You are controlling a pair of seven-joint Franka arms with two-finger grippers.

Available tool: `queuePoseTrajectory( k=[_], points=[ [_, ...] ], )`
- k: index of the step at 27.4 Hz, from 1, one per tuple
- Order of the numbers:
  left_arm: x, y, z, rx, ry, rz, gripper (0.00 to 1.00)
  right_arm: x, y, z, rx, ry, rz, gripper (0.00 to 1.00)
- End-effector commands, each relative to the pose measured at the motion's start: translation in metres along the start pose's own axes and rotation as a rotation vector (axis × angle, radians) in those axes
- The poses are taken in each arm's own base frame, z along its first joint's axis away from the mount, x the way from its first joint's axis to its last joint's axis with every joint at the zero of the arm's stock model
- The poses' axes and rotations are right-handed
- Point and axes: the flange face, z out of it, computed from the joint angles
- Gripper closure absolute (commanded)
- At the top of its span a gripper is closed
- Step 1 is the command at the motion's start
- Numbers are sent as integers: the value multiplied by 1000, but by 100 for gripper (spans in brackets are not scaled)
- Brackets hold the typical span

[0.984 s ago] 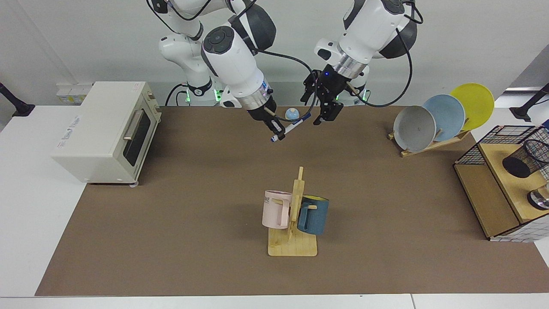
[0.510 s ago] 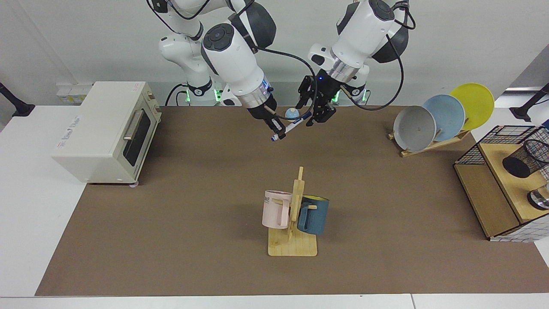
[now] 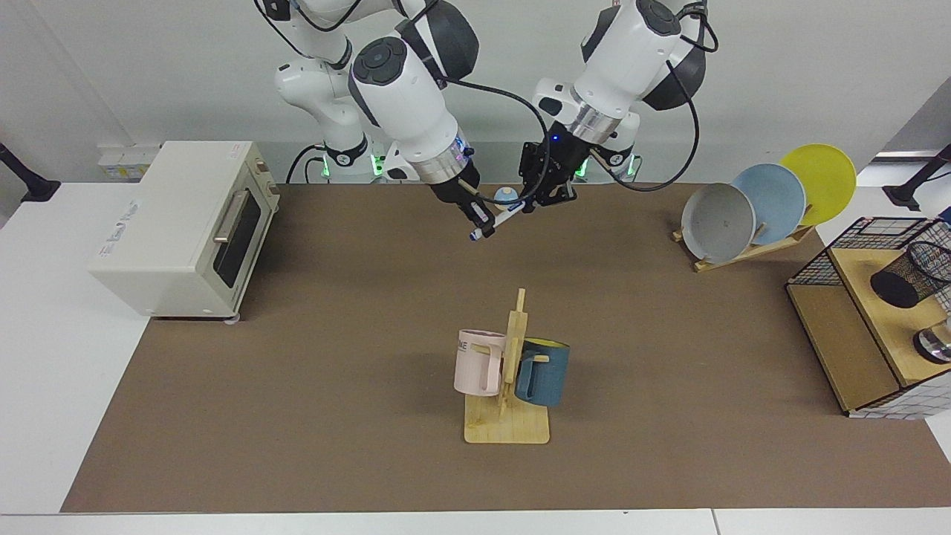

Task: Put markers into pen holder
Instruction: 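Close the left gripper on the marker's capped end, then open the right gripper and withdraw it while the left gripper holds the marker, then carry the marker away with the left gripper while the right gripper retracts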

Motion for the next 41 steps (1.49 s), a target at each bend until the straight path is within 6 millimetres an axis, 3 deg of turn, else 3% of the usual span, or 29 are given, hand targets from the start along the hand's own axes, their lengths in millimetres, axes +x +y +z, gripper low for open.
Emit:
queuePoseTrajectory(
  k=[1,3,8,12,25,33,37,41],
  points=[
    [0,10,1,20,-6,19,100,-7,4,1,8,-5,-10,96],
    [0,10,1,18,-7,20,100,-7,4,1,9,-2,-18,1],
    [-2,10,2,23,-24,28,100,-7,6,-5,5,1,-103,0],
    [-4,9,2,25,-42,38,100,12,11,-23,3,18,-216,0],
    [-17,0,1,58,-132,57,100,121,57,-91,-187,158,-767,0],
    [-33,-14,-2,92,-218,62,100,160,79,-116,-379,237,-1094,0],
    [-42,-21,-6,110,-276,64,100,175,93,-118,-365,231,-1085,0],
    [-60,-37,-14,149,-369,79,100,179,91,-118,-337,268,-1092,0]
  ],
)
